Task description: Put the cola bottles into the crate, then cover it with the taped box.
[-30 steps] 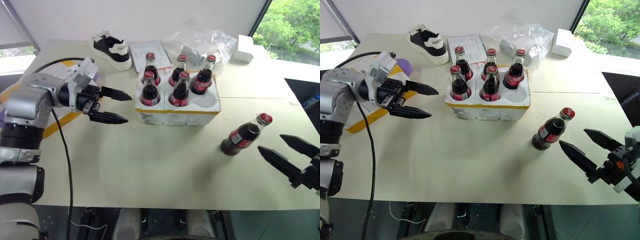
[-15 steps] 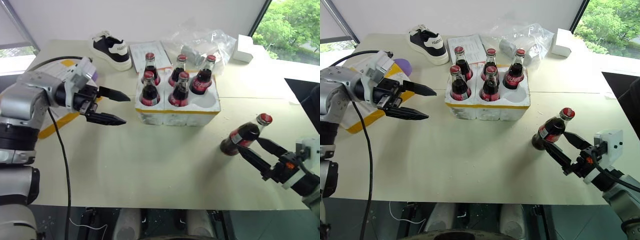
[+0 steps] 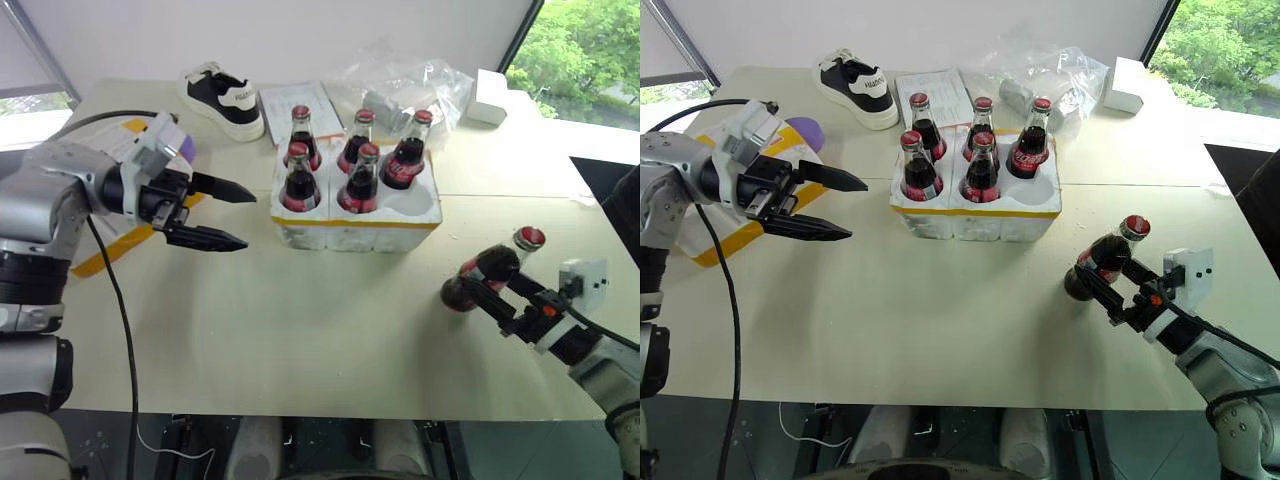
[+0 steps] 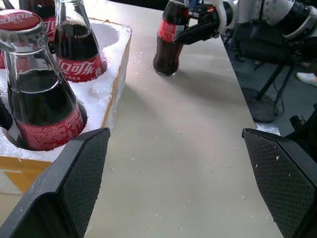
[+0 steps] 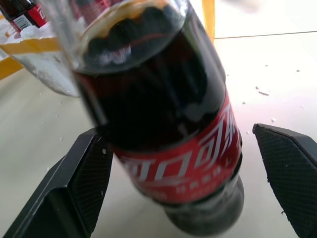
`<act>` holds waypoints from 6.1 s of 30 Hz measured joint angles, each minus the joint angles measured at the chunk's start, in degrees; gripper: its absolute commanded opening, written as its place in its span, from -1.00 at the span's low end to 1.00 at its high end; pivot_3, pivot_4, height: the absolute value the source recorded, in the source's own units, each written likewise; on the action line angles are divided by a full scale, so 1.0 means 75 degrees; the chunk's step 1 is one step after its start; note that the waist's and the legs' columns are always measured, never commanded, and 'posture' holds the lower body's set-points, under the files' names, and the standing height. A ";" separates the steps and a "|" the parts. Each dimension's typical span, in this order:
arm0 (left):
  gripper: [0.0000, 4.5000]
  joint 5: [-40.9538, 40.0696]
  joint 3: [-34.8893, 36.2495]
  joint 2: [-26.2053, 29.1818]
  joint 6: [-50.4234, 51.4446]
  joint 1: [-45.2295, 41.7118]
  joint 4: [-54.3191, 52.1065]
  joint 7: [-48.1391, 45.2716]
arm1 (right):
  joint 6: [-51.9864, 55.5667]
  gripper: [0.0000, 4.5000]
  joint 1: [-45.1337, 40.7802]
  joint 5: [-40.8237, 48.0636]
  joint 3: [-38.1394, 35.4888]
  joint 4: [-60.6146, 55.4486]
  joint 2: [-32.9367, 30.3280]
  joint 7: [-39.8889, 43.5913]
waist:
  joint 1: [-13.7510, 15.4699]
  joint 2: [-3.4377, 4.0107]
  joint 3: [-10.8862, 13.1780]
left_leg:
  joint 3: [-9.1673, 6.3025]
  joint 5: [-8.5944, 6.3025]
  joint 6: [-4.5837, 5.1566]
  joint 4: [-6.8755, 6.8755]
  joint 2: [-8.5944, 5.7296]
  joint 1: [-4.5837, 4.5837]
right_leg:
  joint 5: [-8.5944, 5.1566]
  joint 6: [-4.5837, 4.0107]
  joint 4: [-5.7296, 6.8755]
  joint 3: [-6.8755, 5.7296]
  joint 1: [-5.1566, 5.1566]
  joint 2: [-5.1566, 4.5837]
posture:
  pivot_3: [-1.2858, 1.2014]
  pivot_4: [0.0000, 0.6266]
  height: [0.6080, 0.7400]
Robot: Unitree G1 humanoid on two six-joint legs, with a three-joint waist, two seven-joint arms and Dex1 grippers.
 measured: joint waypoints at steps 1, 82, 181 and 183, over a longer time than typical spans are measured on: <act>1.00 0.0000 0.0001 0.0000 0.0022 0.0002 -0.0019 0.0001 | -0.0033 0.89 -0.0081 -0.0025 0.0039 0.0088 0.0000 0.0003 | -0.0001 0.0000 0.0000 | 0.0001 0.0003 -0.0005 0.0000 0.0000 0.0000 | 0.0000 0.0000 0.0000 0.0000 0.0000 0.0000 | 0.03 -0.52 1.00; 1.00 0.4190 0.6771 0.0208 -0.1469 0.9045 -0.4961 0.4897 | 0.1323 0.97 -0.6654 0.0278 0.1638 0.2497 -0.3125 0.3369 | -0.0237 0.0025 0.0011 | 0.0024 -0.0009 0.0003 -0.0019 0.0021 -0.0009 | 0.0000 -0.0006 -0.0010 0.0003 -0.0036 -0.0010 | 0.03 -0.52 1.00; -0.81 0.8527 -0.1178 -0.1657 -0.4862 -0.0745 -0.0886 0.7967 | 0.1294 1.00 -0.3262 0.1049 -0.0406 0.0738 -0.3917 0.2242 | 0.0008 -0.0032 -0.0007 | 0.0065 0.0009 -0.0015 0.0005 0.0006 -0.0009 | 0.0007 -0.0007 0.0003 0.0005 -0.0024 -0.0010 | 0.03 -0.52 1.00; -0.81 0.8603 -0.1222 -0.1654 -0.5011 -0.0728 -0.0888 0.7960 | 0.1282 1.00 -0.3262 0.1050 -0.0406 0.0739 -0.3846 0.2184 | 0.0007 -0.0032 -0.0008 | 0.0065 0.0009 -0.0015 0.0005 0.0006 -0.0009 | 0.0007 -0.0007 0.0002 0.0004 -0.0023 -0.0010 | 0.03 -0.52 1.00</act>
